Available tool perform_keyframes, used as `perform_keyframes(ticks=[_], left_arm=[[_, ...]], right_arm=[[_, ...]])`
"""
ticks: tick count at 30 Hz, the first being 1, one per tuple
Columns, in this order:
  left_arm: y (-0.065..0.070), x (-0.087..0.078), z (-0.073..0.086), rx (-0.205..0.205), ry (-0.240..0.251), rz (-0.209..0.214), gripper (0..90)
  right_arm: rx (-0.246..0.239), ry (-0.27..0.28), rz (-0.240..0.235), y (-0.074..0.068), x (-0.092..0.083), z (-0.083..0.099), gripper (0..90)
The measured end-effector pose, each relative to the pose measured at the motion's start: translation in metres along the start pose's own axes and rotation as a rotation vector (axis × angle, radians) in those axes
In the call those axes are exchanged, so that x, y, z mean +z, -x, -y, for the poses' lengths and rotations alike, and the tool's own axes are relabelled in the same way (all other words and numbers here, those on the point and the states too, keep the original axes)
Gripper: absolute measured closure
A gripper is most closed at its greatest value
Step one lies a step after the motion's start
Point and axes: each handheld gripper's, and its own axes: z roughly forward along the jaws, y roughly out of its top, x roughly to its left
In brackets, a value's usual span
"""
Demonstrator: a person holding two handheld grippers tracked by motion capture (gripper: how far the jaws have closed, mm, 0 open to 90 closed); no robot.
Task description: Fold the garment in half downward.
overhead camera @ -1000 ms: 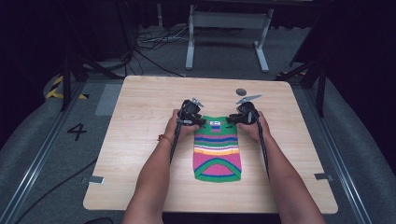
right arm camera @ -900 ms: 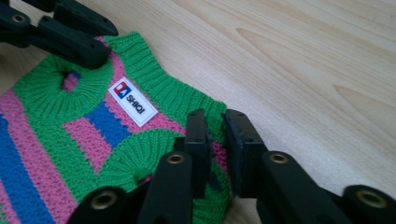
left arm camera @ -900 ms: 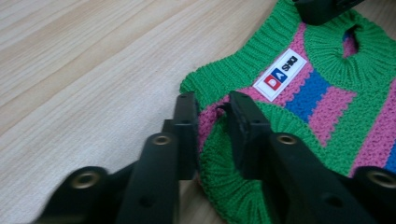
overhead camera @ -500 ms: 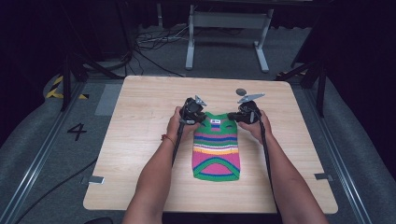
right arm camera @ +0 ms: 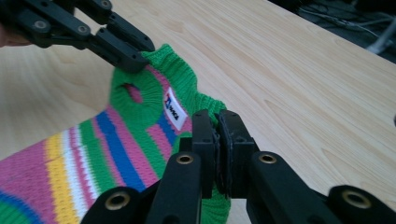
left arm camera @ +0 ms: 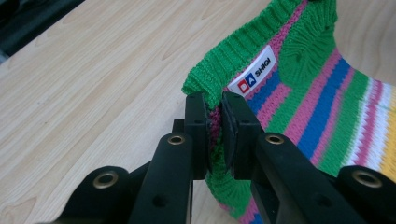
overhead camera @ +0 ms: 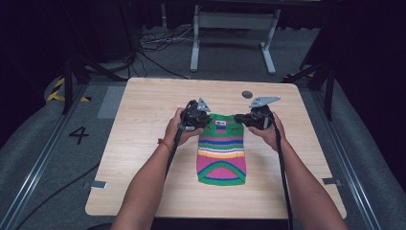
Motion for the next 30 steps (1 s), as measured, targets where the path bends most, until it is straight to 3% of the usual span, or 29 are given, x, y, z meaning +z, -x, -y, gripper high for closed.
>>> perform_keyframes(ticks=[4, 9, 11, 17, 30], left_arm=[[0.004, -0.006, 0.003, 0.027, -0.004, -0.01, 81.0], [0.009, -0.015, 0.01, 0.041, 0.011, 0.015, 81.8], [0.014, -0.02, 0.012, 0.072, 0.016, 0.031, 82.1], [0.025, -0.025, 0.018, 0.112, 0.014, 0.051, 82.7], [0.045, -0.032, 0.039, 0.134, 0.025, 0.095, 82.7]], right_arm=[[-0.02, 0.007, -0.013, -0.006, -0.005, 0.002, 85.9], [-0.034, 0.011, -0.028, -0.015, -0.012, 0.006, 85.7], [-0.04, 0.011, -0.041, -0.017, -0.014, 0.009, 85.8], [-0.062, 0.009, -0.068, -0.025, -0.021, 0.016, 85.5], [-0.1, 0.002, -0.146, -0.048, -0.033, 0.033, 85.4]])
